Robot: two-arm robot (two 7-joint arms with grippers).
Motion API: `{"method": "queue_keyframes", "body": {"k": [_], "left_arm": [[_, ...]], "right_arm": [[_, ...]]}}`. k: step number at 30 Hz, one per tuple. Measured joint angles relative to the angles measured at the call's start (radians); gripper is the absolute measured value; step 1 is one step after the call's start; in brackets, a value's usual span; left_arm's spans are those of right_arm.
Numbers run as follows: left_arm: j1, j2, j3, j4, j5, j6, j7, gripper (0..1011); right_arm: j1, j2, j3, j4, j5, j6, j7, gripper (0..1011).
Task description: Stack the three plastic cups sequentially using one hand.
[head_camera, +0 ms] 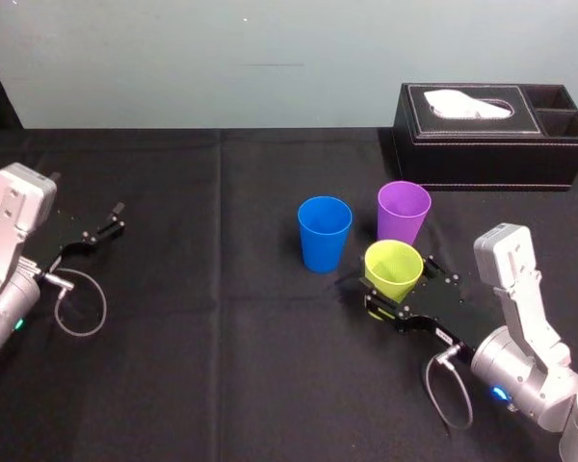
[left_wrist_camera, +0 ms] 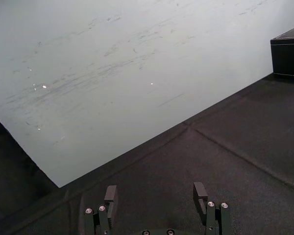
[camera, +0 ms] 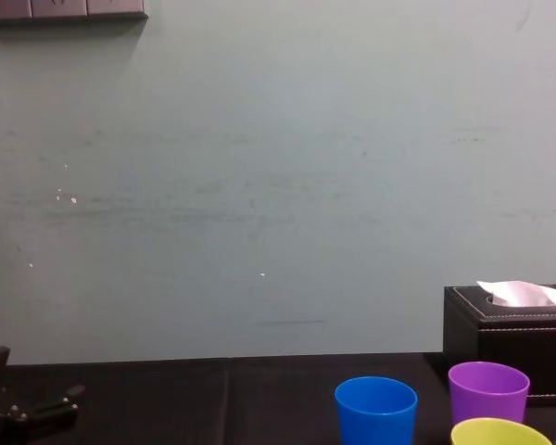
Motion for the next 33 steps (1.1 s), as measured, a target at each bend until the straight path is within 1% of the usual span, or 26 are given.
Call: {"method": "queue_keyframes", "body": {"k": [1,10,14,16,21,24,25,27,28,30,31,33], "left_arm": [[0.000,0.000,0.000,0.000,0.000,0.000,0.000,1012],[0.000,0.000,0.000,0.000,0.000,0.000,0.000,1011],[0.000,0.000,0.000,0.000,0.000,0.000,0.000,1011],[0.000,0.000,0.000,0.000,0.000,0.000,0.000,1011],[0.000,0.000,0.000,0.000,0.000,0.000,0.000,1011],[0.000,0.000,0.000,0.000,0.000,0.000,0.000,1011],[0.000,0.000,0.000,0.000,0.000,0.000,0.000,1011],[0.000,0.000,0.000,0.000,0.000,0.000,0.000,1011],[0.000,0.000,0.000,0.000,0.000,0.000,0.000,1011],[0.000,0.000,0.000,0.000,0.000,0.000,0.000,1011],[0.000,0.000,0.000,0.000,0.000,0.000,0.000,1012],[0.000,0.000,0.000,0.000,0.000,0.000,0.000,1011]], "right_arm": [[0.000,0.000,0.000,0.000,0.001,-0.001,0.000,791],[-0.002,0.001,0.002,-0.004,0.002,0.000,0.000,741],[-0.009,0.014,0.015,-0.061,-0.004,0.032,0.009,737],[-0.010,0.019,0.027,-0.097,-0.001,0.057,0.018,737],[0.005,0.021,0.049,-0.163,0.024,0.120,0.051,737],[0.029,0.019,0.056,-0.192,0.030,0.155,0.070,737],[0.047,0.015,0.057,-0.200,0.033,0.174,0.079,737],[0.068,0.012,0.056,-0.206,0.036,0.194,0.087,737],[0.092,0.008,0.054,-0.209,0.038,0.215,0.095,737],[0.118,0.004,0.049,-0.209,0.038,0.232,0.101,737],[0.146,-0.002,0.044,-0.205,0.040,0.249,0.107,737],[0.169,-0.009,0.038,-0.196,0.042,0.262,0.111,737]]}}
